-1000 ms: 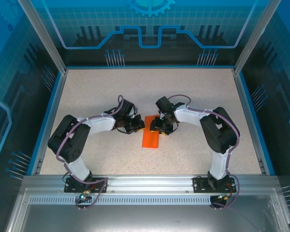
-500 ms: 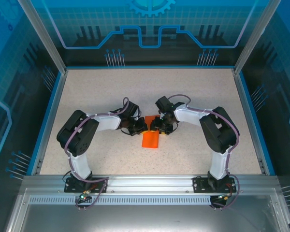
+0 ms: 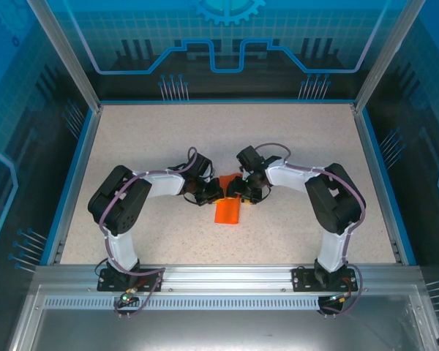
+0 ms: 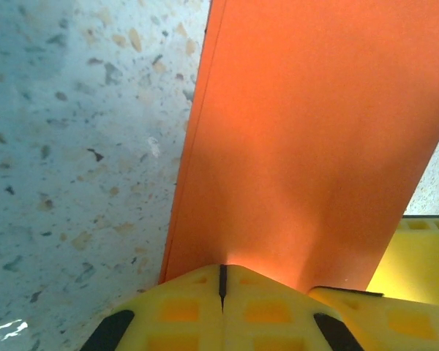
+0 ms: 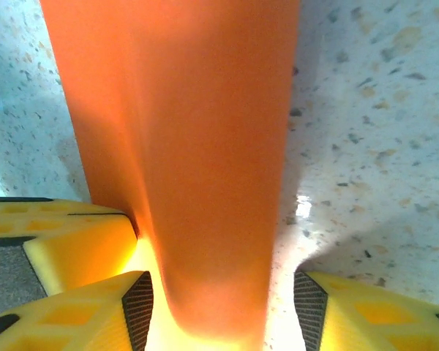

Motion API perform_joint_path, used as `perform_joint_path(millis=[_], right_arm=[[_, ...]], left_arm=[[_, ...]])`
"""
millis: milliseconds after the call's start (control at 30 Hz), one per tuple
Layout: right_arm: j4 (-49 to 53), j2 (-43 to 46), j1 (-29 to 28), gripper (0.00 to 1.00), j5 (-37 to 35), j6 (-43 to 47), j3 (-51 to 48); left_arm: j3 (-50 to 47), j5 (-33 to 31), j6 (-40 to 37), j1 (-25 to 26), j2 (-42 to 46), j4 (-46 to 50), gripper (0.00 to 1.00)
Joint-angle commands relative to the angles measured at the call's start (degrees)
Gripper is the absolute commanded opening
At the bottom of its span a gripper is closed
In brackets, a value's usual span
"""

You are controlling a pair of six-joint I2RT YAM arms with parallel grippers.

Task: Fold a paper plane with a square sheet of paper (pick it up from the middle)
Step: Hold the square sheet of paper at the center of the table, then fold the square sheet of paper in half at the center of the table.

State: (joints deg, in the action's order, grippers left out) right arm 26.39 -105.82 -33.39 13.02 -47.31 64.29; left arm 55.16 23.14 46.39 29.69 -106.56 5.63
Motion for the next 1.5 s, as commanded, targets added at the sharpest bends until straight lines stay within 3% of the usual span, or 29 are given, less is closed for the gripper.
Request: perform_joint_path(millis=[0,67,233,333,433,1133,1467], right_arm=[[-4.4,6.0,3.1,0.58,3.3,1.0,-3.8],[-8.3,8.8,4.6,0.52,7.6,0.9,-5.9],[-15.3,9.5,4.2,0.26,15.3,0.4,-8.5],[-17.8,7.4,3.0,0.16,16.7,0.0,-9.0],[-18.1,5.3,3.1,0.12,16.3,-0.2,-9.5],[-26.8,-0.9,5.9,0.07,16.4,1.6,-19.0],[-27.1,7.0,5.7,0.06,18.4,3.8,-19.9]], left_arm=[[-0.4,-3.0,-1.5,0.9,-3.3,3.8,0.0],[-0.5,-3.2,-1.7,1.0,-3.4,3.8,0.0],[-0.6,-3.2,-1.9,1.1,-3.8,3.8,0.0],[-0.6,-3.2,-1.9,1.1,-4.0,3.7,0.0],[-0.4,-3.2,-2.0,1.2,-4.3,3.7,0.0],[0.0,-4.3,-2.8,1.2,-5.0,5.3,0.0],[0.1,-4.4,-3.0,1.1,-5.0,5.5,0.0]])
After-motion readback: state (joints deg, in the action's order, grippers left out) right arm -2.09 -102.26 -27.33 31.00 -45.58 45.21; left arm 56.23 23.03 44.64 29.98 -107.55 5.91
